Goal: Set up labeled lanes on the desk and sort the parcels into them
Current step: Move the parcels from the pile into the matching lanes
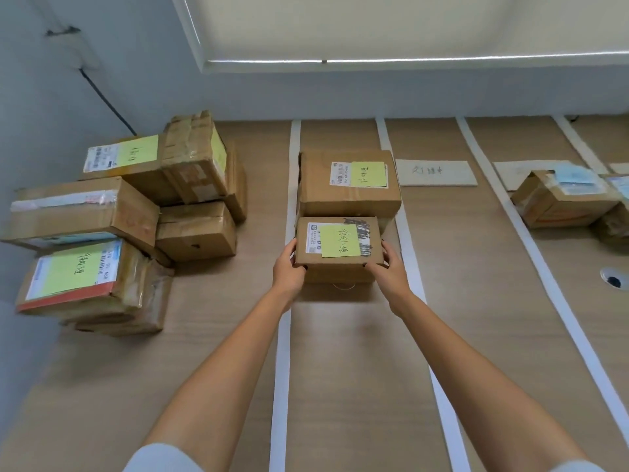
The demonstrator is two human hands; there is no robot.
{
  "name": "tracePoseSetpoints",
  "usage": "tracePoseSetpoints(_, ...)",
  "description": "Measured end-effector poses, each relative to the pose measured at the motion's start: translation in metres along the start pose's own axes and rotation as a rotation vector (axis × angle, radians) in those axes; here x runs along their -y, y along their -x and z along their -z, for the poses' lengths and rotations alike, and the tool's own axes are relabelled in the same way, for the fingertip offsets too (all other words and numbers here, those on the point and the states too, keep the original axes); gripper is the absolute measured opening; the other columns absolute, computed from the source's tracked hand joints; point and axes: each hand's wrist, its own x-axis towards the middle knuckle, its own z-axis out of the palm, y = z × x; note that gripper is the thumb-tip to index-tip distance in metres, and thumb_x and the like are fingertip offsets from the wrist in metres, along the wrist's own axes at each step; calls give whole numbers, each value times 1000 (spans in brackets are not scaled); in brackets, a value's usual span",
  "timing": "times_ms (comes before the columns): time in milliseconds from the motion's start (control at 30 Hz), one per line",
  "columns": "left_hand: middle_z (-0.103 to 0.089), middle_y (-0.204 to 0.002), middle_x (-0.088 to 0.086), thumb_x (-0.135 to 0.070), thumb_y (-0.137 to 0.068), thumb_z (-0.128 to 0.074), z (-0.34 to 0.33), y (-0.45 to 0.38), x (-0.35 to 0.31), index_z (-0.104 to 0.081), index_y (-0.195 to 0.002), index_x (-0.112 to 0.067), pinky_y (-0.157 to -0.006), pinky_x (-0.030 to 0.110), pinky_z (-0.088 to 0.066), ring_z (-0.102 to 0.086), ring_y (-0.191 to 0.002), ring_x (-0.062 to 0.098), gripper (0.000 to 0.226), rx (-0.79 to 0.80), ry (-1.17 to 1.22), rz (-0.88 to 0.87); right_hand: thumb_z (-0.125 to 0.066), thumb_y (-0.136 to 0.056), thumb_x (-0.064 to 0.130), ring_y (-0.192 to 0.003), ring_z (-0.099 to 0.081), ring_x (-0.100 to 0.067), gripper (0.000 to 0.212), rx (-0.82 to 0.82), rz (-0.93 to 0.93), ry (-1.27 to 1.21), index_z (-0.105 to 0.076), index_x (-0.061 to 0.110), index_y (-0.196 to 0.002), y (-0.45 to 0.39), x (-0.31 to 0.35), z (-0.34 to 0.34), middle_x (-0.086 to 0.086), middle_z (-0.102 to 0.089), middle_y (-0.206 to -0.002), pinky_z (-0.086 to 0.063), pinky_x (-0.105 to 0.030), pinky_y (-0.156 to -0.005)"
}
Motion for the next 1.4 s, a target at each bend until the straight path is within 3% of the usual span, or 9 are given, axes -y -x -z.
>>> tracePoseSetpoints(167, -42, -145, -1, 0, -91, -54, 7, 5, -12, -30, -146, -20, -88, 21, -40, -44, -125, 16, 63, 2, -63, -38, -62, -88, 23, -117, -45, -13, 66, -36, 34, 56, -29, 24, -145, 6, 13, 2, -1, -43, -143, -40, -24, -89)
tracePoseSetpoints(300, -36, -149, 1, -5, -90, -58, 19, 23, -25, -29, -146, -20, -101, 31, -37, -36, -134, 22, 65, -11, -86, -54, -65, -86, 24, -130, -42, -21, 68, -49, 71, 109, -30, 22, -144, 26, 32, 10, -4, -41, -145, -40, -35, -103)
tracePoseSetpoints(433, -39, -146, 5, -5, -88, -59, 33, 56, -48, -31, -144, -19, -103, 37, -39, -37, -134, 25, 65, -14, -72, -111, -62, -88, 15, -119, -48, -21, 62, 1, 131, 122, -32, 18, -143, 58, 60, 12, -9, -46, -138, -45, -29, -89)
tracePoseSetpoints(633, -44, -141, 5, -2, -90, -52, 53, 116, -80, -35, -142, -19, -94, 29, -41, -41, -131, 23, 57, -38, -76, -227, -58, -89, 9, -118, -51, -21, 60, 98, 233, 176, -32, 21, -141, 116, 94, 9, -8, -49, -135, -46, -14, -70)
tracePoseSetpoints(833, -44, -141, 5, 1, -90, -50, 89, 173, -80, -37, -140, -19, -91, 25, -38, -41, -131, 22, 56, -85, -117, -288, -59, -89, 10, -112, -51, -19, 57, 133, 290, 213, -35, 20, -140, 165, 106, -10, -9, -51, -132, -49, -33, -91)
tracePoseSetpoints(967, -47, -138, 6, 1, -89, -50, 129, 185, -67, -39, -140, -19, -94, 29, -42, -44, -127, 21, 56, -130, -146, -299, -58, -88, 10, -109, -52, -19, 55, 155, 309, 196, -38, 20, -138, 190, 105, -45, -8, -52, -129, -50, -35, -91)
tracePoseSetpoints(1133, -47, -137, 5, 2, -89, -50, 192, 171, -48, -42, -137, -19, -82, 24, -42, -46, -124, 20, 53, -182, -123, -296, -58, -87, 8, -110, -51, -20, 56, 233, 301, 219, -38, 17, -138, 201, 101, -109, -11, -51, -130, -48, -33, -90)
tracePoseSetpoints(1300, -43, -142, 7, 1, -89, -52, 288, 152, -19, -41, -139, -16, -106, 35, -39, -40, -131, 23, 54, -287, -290, -304, -56, -88, 10, -111, -52, -21, 55, 282, 244, 217, -37, 18, -139, 205, 102, -203, -11, -51, -130, -48, -39, -97)
tracePoseSetpoints(1400, -45, -138, 8, -2, -89, -53, 349, 139, 1, -41, -139, -17, -101, 32, -41, -45, -125, 22, 54, -368, -375, -282, -56, -88, 10, -118, -49, -24, 58, 335, 219, 254, -35, 18, -141, 209, 99, -261, -11, -48, -133, -47, -37, -97)
